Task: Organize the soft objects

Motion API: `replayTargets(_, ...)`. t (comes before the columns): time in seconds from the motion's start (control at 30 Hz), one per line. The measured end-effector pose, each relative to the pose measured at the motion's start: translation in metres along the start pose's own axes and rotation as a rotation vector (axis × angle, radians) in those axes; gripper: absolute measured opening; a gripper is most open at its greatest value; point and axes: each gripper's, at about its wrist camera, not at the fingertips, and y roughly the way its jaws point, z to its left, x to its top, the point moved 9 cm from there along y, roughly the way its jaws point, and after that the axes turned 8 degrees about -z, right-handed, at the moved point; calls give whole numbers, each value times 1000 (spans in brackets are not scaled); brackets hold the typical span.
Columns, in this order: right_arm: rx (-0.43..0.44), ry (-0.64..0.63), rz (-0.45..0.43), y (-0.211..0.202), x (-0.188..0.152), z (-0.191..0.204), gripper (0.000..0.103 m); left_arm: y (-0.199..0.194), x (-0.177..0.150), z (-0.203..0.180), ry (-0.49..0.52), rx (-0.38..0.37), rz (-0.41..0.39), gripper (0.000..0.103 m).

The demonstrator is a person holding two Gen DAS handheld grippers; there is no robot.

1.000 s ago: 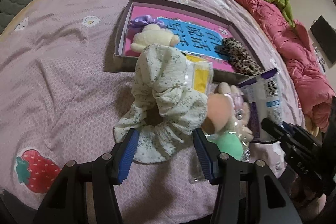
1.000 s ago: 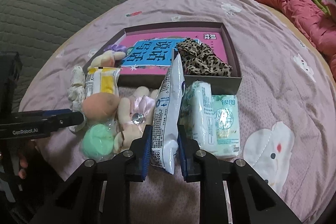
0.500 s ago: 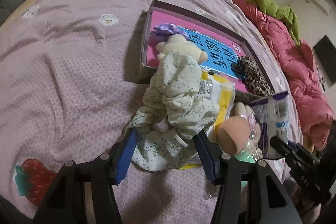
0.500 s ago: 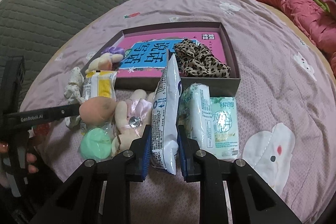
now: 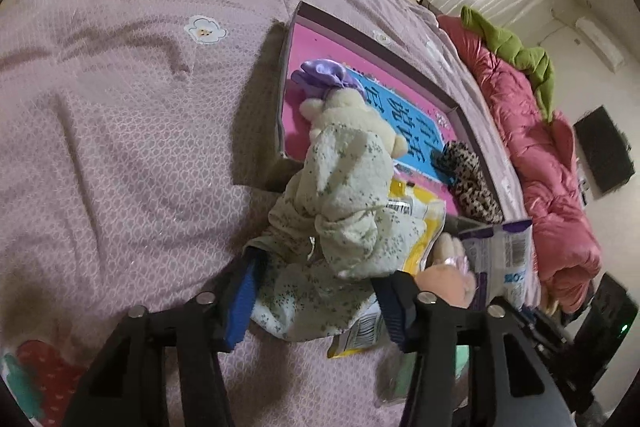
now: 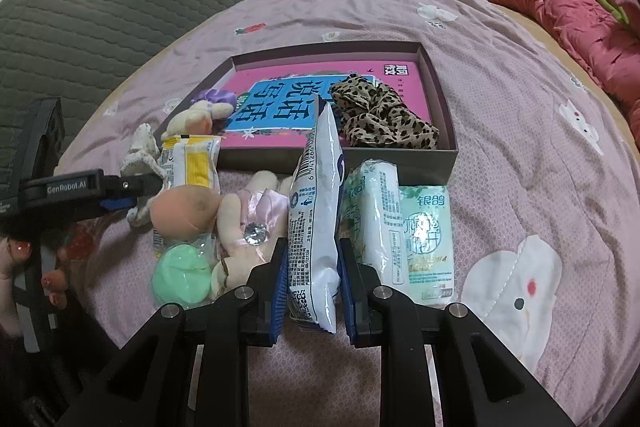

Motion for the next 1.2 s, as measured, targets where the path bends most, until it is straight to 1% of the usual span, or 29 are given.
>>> replayTargets(0.03,0,-1,0,0,0,0,23,0,2,0,-11,-10,-4,38)
replayTargets(0.07,-1,-1,-1,0,-1,0,23,1,5,0,-15,-6,-10,21)
replayTargets(0.1,-1,-1,0,0,0,0,23,1,7,2,-16,10,-13,14)
replayTargets(0.13,-2,-1,0,-1,0,0,23,2,9,4,-18,21,-11,13)
replayTargets(0.2,-3,-3,-2,-1,0,-1,23,4,11,3,-32,-7,-9,11)
replayTargets(0.3,-4,-5,-8,-4,1,-2,23,-2,14,-3,5,-4,-40,11)
replayTargets(0.37,-5,-3,-13,-6,1,-3,23,-7,15,-10,32,-2,-47,11)
replayTargets(0.43,-3,-3,-17,-7,3,-2,23,-13,15,-16,49,-14,-52,11)
replayTargets(0.63,1,1,-32,-13,5,-1,23,-24,14,-26,76,-19,-67,11)
replayTargets(0.77,0,9,-38,-16,8,-3,23,-35,15,-30,105,-1,-88,11)
replayTargets(1.0,6,15,-73,-28,17,0,23,-52,17,-46,138,-9,-108,11)
replayTargets(1.2,13,21,-104,-40,26,3,23,-63,18,-55,153,0,-119,11)
